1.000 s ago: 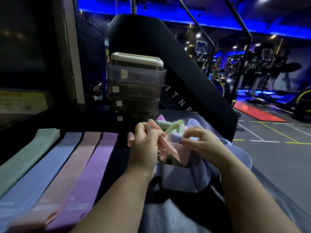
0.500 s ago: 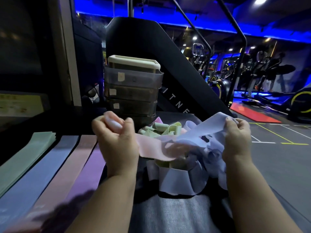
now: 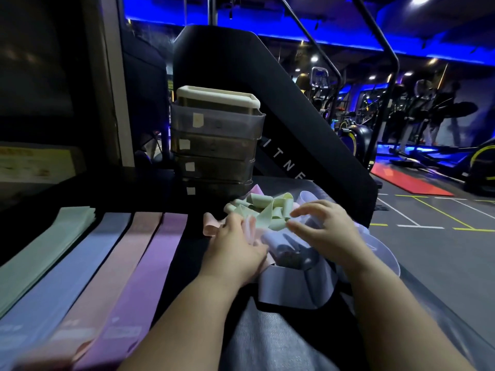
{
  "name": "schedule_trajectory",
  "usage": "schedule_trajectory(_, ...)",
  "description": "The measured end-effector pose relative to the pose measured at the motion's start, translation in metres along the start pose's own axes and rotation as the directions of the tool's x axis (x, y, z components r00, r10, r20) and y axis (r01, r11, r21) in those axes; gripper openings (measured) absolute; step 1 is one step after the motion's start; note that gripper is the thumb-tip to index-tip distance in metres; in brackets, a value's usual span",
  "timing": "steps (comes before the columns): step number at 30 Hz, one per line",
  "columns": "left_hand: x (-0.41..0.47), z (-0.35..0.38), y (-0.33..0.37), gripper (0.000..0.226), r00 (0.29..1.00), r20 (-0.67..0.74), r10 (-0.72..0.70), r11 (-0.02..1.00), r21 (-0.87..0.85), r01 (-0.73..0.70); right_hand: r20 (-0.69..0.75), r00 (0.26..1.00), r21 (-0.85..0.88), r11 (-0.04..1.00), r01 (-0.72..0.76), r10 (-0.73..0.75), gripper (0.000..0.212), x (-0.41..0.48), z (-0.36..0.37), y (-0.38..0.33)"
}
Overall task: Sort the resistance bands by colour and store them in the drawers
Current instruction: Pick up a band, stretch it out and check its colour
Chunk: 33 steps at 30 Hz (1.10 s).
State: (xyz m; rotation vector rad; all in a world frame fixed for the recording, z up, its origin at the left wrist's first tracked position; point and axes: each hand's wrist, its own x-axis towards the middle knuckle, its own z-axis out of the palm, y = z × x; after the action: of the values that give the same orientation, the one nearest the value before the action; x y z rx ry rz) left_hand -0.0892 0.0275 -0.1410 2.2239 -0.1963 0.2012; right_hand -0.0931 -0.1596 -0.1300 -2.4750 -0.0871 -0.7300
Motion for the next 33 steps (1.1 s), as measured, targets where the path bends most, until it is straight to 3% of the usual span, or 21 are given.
schedule_trajectory(2, -0.002, 0.0, -0.002, 0.044, 0.997, 0.068, -0.026, 0.997, 0.071, 0.022, 0.033, 0.999, -0.099, 0.994, 0.035, -0.032, 0.047, -0.002, 0.003, -0.004)
schedule_trajectory(6, -0.001, -0.002, -0.006, 0.041, 0.994, 0.1, -0.038, 0.988, 0.154, 0.023, 0.017, 0.995, -0.104, 0.989, 0.102, -0.101, 0.043, -0.003, 0.005, -0.008)
schedule_trajectory(11, 0.0, -0.014, -0.003, 0.026, 0.983, -0.172, 0.067, 0.998, 0.031, -0.062, -0.019, 0.991, 0.08, 0.987, 0.136, -0.135, 0.027, -0.004, 0.004, -0.013)
schedule_trajectory(15, -0.001, -0.026, 0.005, 0.019, 0.929, -0.345, 0.134, 0.95, -0.223, -0.22, 0.021, 0.992, 0.125, 0.984, 0.124, -0.128, 0.026, -0.005, 0.004, -0.018)
schedule_trajectory(17, -0.001, -0.029, 0.01, 0.019, 0.954, -0.288, 0.087, 0.855, -0.47, -0.22, 0.053, 0.991, 0.217, 0.971, 0.105, -0.119, 0.032, -0.006, 0.004, -0.02)
schedule_trajectory(21, -0.005, -0.029, 0.018, 0.024, 0.994, -0.063, 0.084, 0.541, -0.835, -0.099, 0.162, 0.974, 0.43, 0.9, 0.075, -0.158, 0.061, -0.008, 0.005, -0.022)
schedule_trajectory(23, -0.005, -0.031, 0.019, 0.022, 0.993, 0.018, 0.114, 0.426, -0.904, -0.033, 0.171, 0.97, 0.469, 0.88, 0.077, -0.175, 0.056, -0.008, 0.008, -0.023)
schedule_trajectory(25, -0.005, -0.034, 0.019, 0.02, 0.987, 0.068, 0.147, 0.348, -0.937, 0.012, 0.156, 0.978, 0.556, 0.831, 0.028, -0.137, 0.035, -0.008, 0.007, -0.025)
schedule_trajectory(28, -0.006, -0.037, 0.019, 0.017, 0.988, 0.078, 0.134, 0.311, -0.95, 0.033, 0.144, 0.985, 0.672, 0.74, -0.031, -0.09, 0.027, -0.008, -0.001, -0.024)
schedule_trajectory(33, -0.009, -0.037, 0.022, 0.017, 0.996, -0.026, 0.083, 0.392, -0.918, -0.057, 0.178, 0.983, 0.861, 0.491, -0.13, -0.053, 0.021, -0.011, -0.019, -0.026)
